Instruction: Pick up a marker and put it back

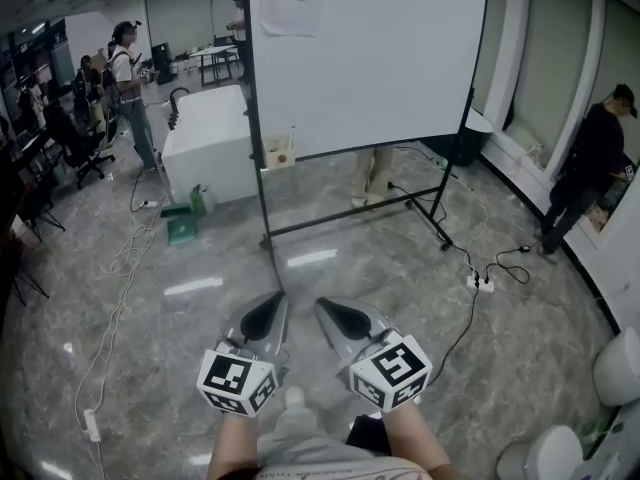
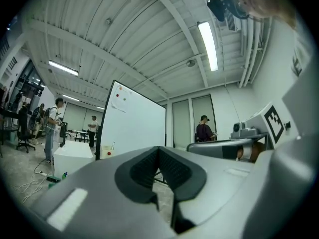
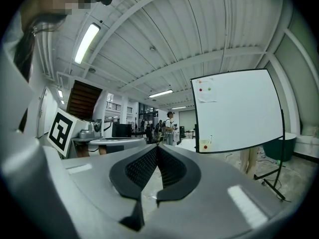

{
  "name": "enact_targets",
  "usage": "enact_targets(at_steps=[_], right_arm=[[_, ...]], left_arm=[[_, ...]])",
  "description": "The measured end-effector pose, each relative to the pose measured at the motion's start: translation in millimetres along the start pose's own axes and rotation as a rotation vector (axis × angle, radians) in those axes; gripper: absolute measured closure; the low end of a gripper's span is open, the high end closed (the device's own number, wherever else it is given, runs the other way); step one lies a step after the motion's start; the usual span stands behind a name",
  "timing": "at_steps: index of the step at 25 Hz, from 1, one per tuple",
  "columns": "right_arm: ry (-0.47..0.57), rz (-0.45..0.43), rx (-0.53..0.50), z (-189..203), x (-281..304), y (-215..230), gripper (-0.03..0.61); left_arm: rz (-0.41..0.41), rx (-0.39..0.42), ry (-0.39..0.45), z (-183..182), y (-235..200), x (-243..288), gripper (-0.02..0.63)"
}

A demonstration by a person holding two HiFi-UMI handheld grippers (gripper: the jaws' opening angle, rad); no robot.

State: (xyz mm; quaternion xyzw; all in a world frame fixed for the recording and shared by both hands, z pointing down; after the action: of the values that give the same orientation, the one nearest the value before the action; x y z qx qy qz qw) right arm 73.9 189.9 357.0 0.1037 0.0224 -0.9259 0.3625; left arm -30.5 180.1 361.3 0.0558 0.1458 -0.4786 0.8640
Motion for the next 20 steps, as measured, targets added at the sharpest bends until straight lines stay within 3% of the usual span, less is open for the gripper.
enact_targets(at_steps=[10,20], right_arm=[[-0.002,0.049,0.006,17,112,60,0.578],[-0.07,0.111,0.027,47,168,109,0.577]], left_arm=[[0.079,-0.01,-0.027,23,-87,84,0.615],[0.069,-0.084,-0.048,58,-151,129,0.614]])
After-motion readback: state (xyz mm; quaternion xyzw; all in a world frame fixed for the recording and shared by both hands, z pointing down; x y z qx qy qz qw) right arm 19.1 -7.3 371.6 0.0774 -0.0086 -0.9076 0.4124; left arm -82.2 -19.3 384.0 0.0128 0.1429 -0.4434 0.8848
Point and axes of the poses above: the fingertips, and each gripper's own axes: x forward along the fingers, y to its right, z out of its underside, the point moved 4 cm from there along -x, backward along the fingers, and after that the axes turned 14 degrees about y, right-handed, at the moved point
